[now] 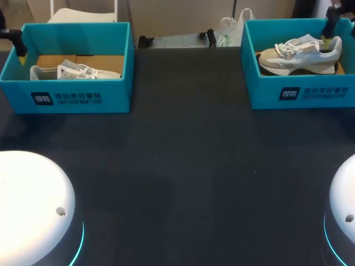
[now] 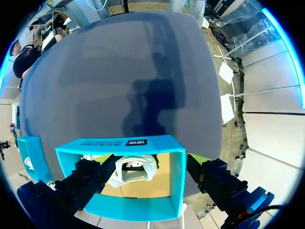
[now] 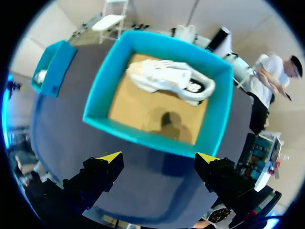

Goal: Take the shoe out of the shoebox, open the shoe tongue, remove and reinsert the insole, then place the shoe into the shoebox

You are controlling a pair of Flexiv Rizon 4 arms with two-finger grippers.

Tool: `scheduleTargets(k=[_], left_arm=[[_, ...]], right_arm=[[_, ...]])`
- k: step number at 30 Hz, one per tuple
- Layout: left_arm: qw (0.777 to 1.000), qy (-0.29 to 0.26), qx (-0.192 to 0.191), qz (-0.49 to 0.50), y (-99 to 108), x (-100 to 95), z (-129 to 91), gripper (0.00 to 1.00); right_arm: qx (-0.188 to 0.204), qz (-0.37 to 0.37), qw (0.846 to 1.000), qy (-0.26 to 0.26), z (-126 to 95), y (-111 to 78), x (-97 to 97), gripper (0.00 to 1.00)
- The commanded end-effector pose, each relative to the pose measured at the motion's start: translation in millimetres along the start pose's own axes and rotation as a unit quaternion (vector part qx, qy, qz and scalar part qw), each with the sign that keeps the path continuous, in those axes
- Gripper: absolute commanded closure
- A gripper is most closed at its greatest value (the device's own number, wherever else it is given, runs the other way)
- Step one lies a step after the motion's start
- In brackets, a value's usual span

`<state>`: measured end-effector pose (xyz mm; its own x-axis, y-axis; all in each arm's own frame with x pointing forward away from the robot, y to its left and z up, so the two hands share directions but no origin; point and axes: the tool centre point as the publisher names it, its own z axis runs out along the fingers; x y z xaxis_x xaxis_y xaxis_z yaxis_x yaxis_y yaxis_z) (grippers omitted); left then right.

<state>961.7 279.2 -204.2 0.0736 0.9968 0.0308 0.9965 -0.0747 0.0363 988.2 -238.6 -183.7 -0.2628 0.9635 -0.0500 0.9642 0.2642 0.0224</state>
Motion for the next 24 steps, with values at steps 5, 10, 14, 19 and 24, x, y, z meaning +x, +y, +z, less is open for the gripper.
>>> scheduleTargets(k=[5,10,14,19,24], left_arm=[[1.0,0.001,-0.001,0.001,-1,0.4,0,0.0],[1.0,0.001,-0.001,0.001,-1,0.4,0,0.0],[1.0,0.001,-0.001,0.001,-1,0.4,0,0.0],[1.0,0.001,-0.001,0.001,-1,0.4,0,0.0],[1.0,0.001,-0.001,0.001,-1,0.4,0,0.0]], right_arm=[[0.041,0.044,0.998,0.001,10,40.3,-20.1,0.0],[0.041,0.044,0.998,0.001,10,40.3,-20.1,0.0],[0.03,0.055,0.998,-0.001,16,46.2,-28.4,0.0],[0.028,0.086,0.994,-0.054,34,76.1,-49.7,0.0],[-0.006,0.099,0.994,-0.05,53,103.4,-70.5,0.0]])
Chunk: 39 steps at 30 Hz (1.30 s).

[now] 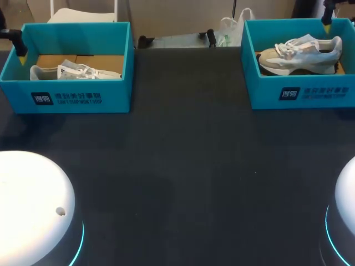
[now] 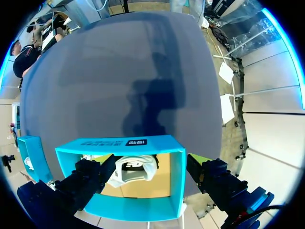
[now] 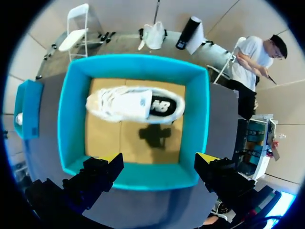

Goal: Take the shoe out of the shoebox, open the shoe tongue, remove and reinsert the insole, then place the shoe into the shoebox

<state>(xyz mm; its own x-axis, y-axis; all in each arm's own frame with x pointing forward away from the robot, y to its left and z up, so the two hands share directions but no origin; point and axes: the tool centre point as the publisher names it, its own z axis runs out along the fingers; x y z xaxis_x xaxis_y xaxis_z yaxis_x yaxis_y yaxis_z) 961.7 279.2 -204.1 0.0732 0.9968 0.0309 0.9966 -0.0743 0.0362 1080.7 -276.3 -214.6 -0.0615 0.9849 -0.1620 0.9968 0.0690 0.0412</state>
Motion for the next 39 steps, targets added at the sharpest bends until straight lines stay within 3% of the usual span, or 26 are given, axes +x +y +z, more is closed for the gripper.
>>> scheduleTargets(k=[1,13,15,22,39], left_arm=[[1.0,0.001,-0.001,0.001,-1,0.4,0,0.0],[1.0,0.001,-0.001,0.001,-1,0.4,0,0.0],[1.0,0.001,-0.001,0.001,-1,0.4,0,0.0],[1.0,0.001,-0.001,0.001,-1,0.4,0,0.0],[1.0,0.001,-0.001,0.001,-1,0.4,0,0.0]], right_arm=[[-0.007,0.0,1.0,0.009,18,26.5,-4.2,0.0],[-0.007,0.0,1.0,0.009,18,26.5,-4.2,0.0],[-0.013,-0.002,0.999,0.036,26,33.4,-8.2,0.0],[-0.011,-0.002,1.0,0.014,59,48.2,-5.0,0.0],[0.012,-0.006,1.0,-0.008,95,59.5,-25.0,0.0]])
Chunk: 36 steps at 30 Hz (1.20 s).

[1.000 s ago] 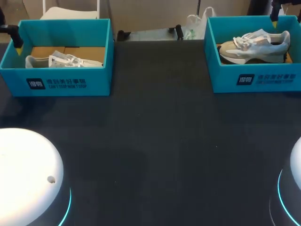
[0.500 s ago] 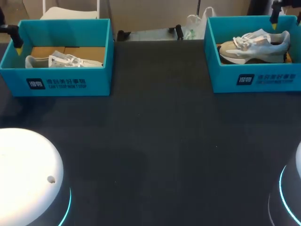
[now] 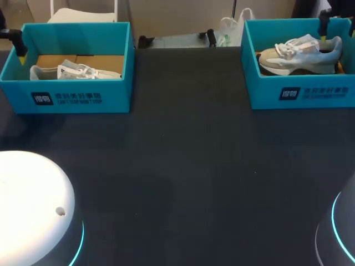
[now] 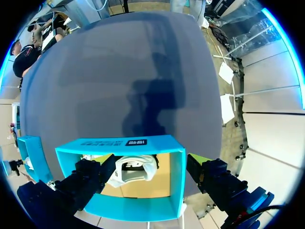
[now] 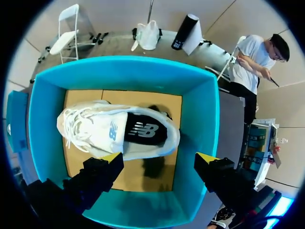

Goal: Take the shoe out of the shoebox, open the shoe tongue, remove and reinsert the insole, then place the shoe into the shoebox

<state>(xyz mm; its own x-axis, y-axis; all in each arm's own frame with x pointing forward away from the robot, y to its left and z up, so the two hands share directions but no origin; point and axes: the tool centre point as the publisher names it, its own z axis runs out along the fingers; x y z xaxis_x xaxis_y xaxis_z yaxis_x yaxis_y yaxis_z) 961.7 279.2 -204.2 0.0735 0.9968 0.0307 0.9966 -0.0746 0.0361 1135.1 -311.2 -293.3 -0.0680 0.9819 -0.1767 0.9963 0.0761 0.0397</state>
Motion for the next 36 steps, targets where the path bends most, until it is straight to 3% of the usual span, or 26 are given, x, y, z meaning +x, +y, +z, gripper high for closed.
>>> scheduleTargets(k=[1,6,7,9,13,22,30,36], left_arm=[[1.0,0.001,-0.001,0.001,-1,0.5,0,0.0],[1.0,0.001,-0.001,0.001,-1,0.5,0,0.0],[1.0,0.001,-0.001,0.001,-1,0.5,0,0.0],[1.0,0.001,-0.001,0.001,-1,0.5,0,0.0],[1.0,0.001,-0.001,0.001,-1,0.5,0,0.0],[1.0,0.001,-0.001,0.001,-1,0.5,0,0.0],[1.0,0.001,-0.001,0.001,-1,0.5,0,0.0],[1.0,0.001,-0.001,0.001,-1,0.5,0,0.0]], right_arm=[[0.016,-0.002,1.0,-0.003,11,11.9,-0.3,0.0],[0.023,-0.006,1.0,-0.003,19,15.7,-1.2,0.0],[0.024,-0.006,1.0,-0.003,21,16.0,-1.7,0.14],[0.027,-0.005,1.0,0.0,24,16.9,-2.6,0.27],[0.036,-0.009,0.999,0.0,31,18.8,-5.7,0.2],[0.049,-0.008,0.999,0.004,43,19.1,-14.0,0.16],[0.061,-0.008,0.998,0.015,56,17.4,-12.2,0.04],[0.071,0.001,0.997,0.025,65,17.2,-12.1,0.04]])
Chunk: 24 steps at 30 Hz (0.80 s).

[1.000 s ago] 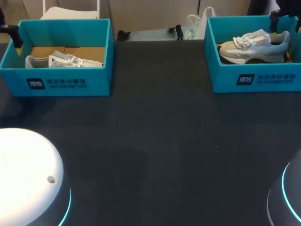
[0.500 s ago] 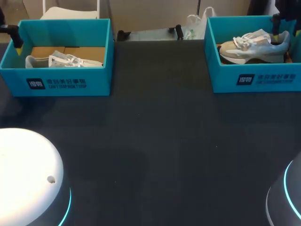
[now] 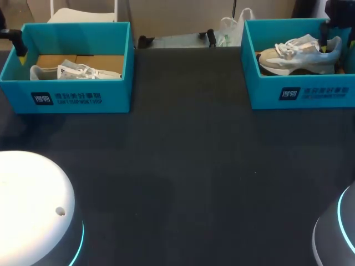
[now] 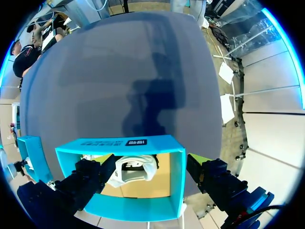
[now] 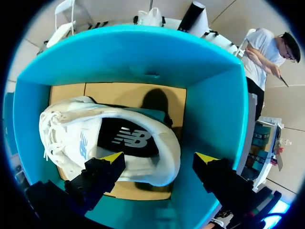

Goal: Take the shoe out of the shoebox, open the shoe tongue, remove and reinsert the insole, then place the shoe into the shoebox

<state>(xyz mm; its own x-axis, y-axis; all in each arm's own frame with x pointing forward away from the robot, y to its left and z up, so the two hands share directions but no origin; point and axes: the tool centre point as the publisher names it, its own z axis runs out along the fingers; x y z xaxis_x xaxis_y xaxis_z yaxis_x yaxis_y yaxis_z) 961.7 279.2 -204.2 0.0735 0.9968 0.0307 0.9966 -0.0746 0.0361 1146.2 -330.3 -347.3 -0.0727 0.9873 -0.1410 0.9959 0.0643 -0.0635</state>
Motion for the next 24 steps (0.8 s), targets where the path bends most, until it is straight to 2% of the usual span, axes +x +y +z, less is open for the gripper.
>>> scheduleTargets(k=[1,5,11,15,22,24], left_arm=[[1.0,0.001,-0.001,0.001,-1,0.4,0,0.0],[1.0,0.001,-0.001,0.001,-1,0.4,0,0.0],[1.0,0.001,-0.001,0.001,-1,0.4,0,0.0],[1.0,0.001,-0.001,0.001,-1,0.4,0,0.0],[1.0,0.001,-0.001,0.001,-1,0.4,0,0.0],[1.0,0.001,-0.001,0.001,-1,0.4,0,0.0]], right_arm=[[0.019,0.004,1.0,0.008,7,10.8,-2.3,0.05],[0.022,0.01,1.0,0.015,11,12.4,-0.9,0.05],[0.023,0.014,1.0,0.015,11,13.3,-0.3,0.13],[0.017,0.018,1.0,0.007,5,10.6,-1.1,0.1],[0.009,0.022,1.0,0.0,-3,7.3,-7.1,0.16],[0.012,0.024,1.0,0.003,0,7.5,-8.8,0.21]])
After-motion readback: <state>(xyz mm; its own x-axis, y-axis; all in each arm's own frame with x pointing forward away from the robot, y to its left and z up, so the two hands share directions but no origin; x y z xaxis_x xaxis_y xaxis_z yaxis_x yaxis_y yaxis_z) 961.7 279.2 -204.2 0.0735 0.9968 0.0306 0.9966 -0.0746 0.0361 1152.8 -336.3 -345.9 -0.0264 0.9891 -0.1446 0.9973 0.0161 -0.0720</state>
